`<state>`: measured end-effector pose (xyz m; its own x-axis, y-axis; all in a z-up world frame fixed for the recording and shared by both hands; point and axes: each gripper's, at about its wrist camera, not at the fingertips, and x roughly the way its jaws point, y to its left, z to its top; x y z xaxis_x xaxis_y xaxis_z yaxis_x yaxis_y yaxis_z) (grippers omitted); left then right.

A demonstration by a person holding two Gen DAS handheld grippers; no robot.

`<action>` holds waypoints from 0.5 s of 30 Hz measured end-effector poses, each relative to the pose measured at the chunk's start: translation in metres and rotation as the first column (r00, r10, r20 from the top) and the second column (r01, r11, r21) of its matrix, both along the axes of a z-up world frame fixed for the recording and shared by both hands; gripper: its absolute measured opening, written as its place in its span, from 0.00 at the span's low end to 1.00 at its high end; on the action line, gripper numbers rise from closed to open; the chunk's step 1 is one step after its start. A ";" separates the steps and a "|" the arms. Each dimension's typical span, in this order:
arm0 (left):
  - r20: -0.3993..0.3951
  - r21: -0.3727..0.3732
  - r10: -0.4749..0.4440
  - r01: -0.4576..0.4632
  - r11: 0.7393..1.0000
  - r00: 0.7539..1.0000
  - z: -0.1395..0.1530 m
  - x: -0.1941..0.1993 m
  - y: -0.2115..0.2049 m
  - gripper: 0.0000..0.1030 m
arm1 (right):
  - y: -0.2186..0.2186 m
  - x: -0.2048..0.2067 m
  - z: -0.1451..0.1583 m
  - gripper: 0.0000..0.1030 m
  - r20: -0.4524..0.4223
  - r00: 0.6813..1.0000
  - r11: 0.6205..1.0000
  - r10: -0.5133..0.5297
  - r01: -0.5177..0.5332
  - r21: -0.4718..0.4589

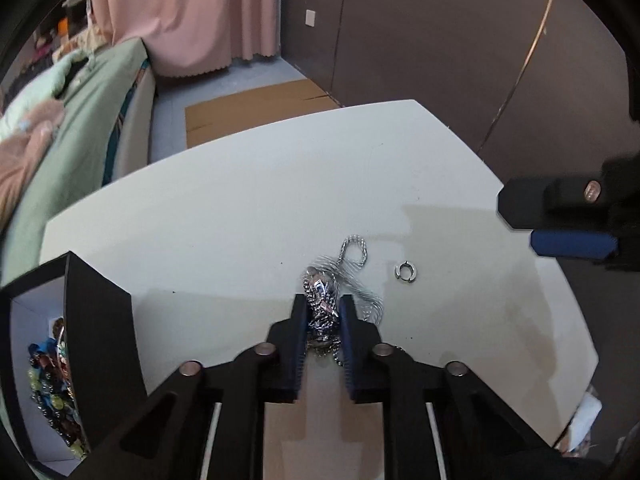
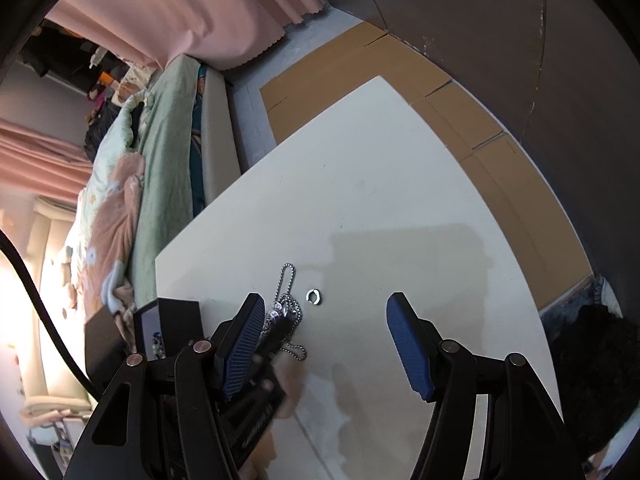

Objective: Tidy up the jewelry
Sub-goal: 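Move both tools to the silver ball chain and grasp it with the left tool, then grasp the small silver ring with the right tool while the left tool lifts the chain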

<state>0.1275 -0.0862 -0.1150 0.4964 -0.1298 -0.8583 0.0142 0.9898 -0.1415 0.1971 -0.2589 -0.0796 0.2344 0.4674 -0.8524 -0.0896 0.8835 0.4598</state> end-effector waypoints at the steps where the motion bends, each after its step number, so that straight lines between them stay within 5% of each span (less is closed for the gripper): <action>1: -0.011 -0.030 0.011 -0.011 0.999 1.000 0.000 0.000 0.006 0.12 | 0.002 0.000 -0.002 0.62 -0.002 1.000 1.000 0.005 -0.005 -0.006; 10: 0.075 -0.151 0.104 -0.092 0.984 0.992 0.039 -0.016 0.046 0.12 | 0.025 -0.002 -0.012 0.60 0.001 0.999 0.996 0.052 -0.052 -0.075; 15: 0.117 -0.194 0.138 -0.113 0.975 0.983 0.058 -0.025 0.059 0.12 | 0.039 0.000 -0.020 0.42 0.004 0.997 0.990 0.080 -0.079 -0.120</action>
<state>0.1030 -0.0270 -0.0573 0.6241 -0.2103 -0.7525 -0.0782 0.9415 -0.3279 0.1968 -0.2199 -0.0996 0.2080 0.3795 -0.9015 -0.1653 0.9220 0.3500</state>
